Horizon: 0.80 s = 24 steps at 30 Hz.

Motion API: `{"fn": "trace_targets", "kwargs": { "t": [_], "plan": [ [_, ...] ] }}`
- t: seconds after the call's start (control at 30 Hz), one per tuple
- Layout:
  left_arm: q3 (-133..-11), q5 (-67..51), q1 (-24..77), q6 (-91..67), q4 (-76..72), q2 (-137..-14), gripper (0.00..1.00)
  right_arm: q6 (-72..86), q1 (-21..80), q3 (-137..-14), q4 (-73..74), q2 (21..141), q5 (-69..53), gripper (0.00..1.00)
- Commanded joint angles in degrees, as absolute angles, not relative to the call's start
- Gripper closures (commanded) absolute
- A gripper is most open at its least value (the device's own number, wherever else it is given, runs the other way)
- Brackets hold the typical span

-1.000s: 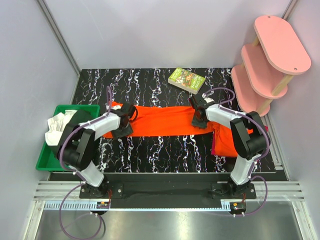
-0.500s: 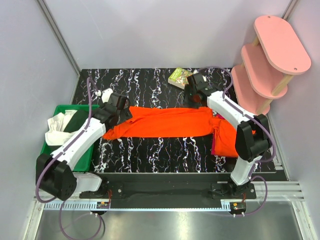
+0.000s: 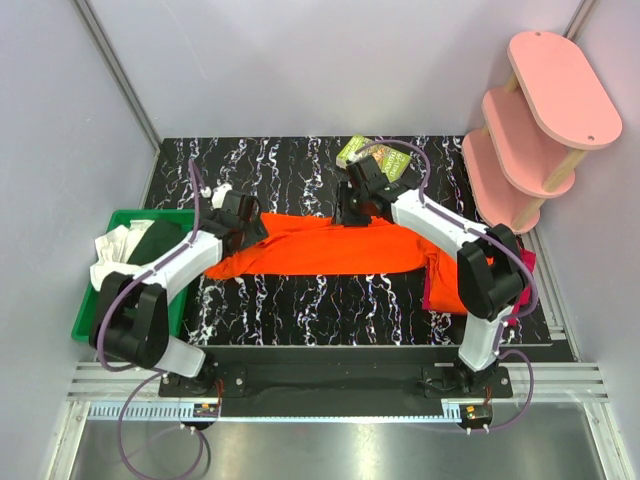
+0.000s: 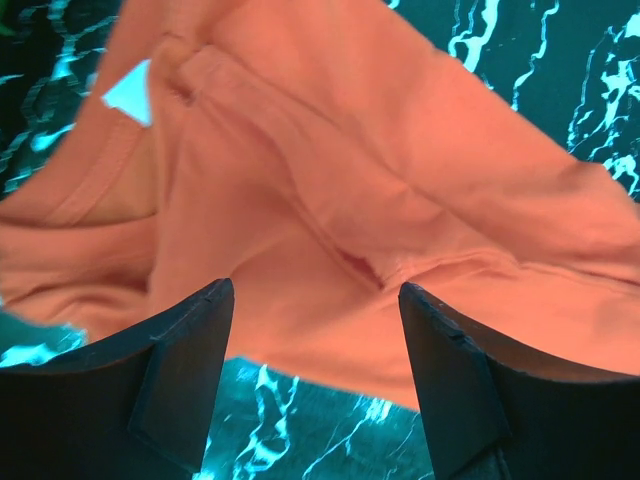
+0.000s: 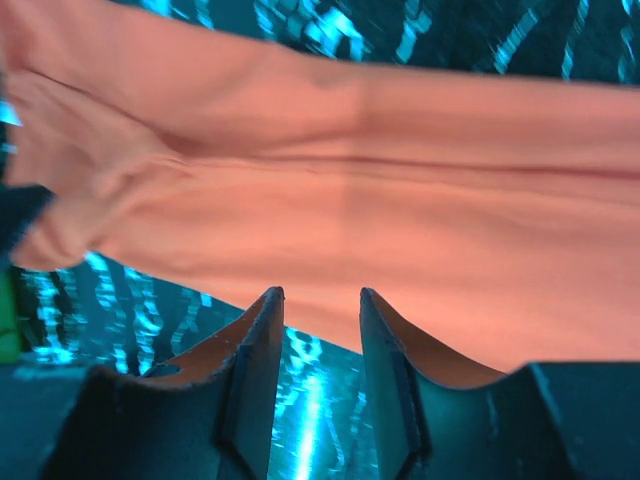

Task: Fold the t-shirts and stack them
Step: Fold the other side of the tshirt into a rectangle

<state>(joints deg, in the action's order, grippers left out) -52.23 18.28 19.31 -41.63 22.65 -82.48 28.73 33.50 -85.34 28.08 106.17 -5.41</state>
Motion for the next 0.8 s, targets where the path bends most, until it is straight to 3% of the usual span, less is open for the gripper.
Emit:
{"fn": "trace_targets", "kwargs": {
  "t": [0.0, 0.3, 0.63, 0.77],
  "plan": [
    [-52.0, 14.1, 18.7, -42.2, 12.4, -84.4, 0.29, 26.6, 33.4, -80.5, 27.2, 101.4, -2.5, 0.57],
    [-53.5, 9.1, 18.7, -46.9, 7.3, -93.8, 0.35, 26.1, 33.4, -74.6, 26.5, 97.8, -0.7, 0.57],
    [-53.5, 12.7, 18.8, -46.1, 9.0, -92.7, 0.51, 26.2, 33.3, -74.3, 26.5, 98.2, -1.1, 0.58],
    [-55.2, 14.8, 18.9, -44.4, 10.5, -91.9, 0.62, 26.6, 33.3, -73.8, 26.4, 98.6, -1.0, 0.59]
  ]
}}
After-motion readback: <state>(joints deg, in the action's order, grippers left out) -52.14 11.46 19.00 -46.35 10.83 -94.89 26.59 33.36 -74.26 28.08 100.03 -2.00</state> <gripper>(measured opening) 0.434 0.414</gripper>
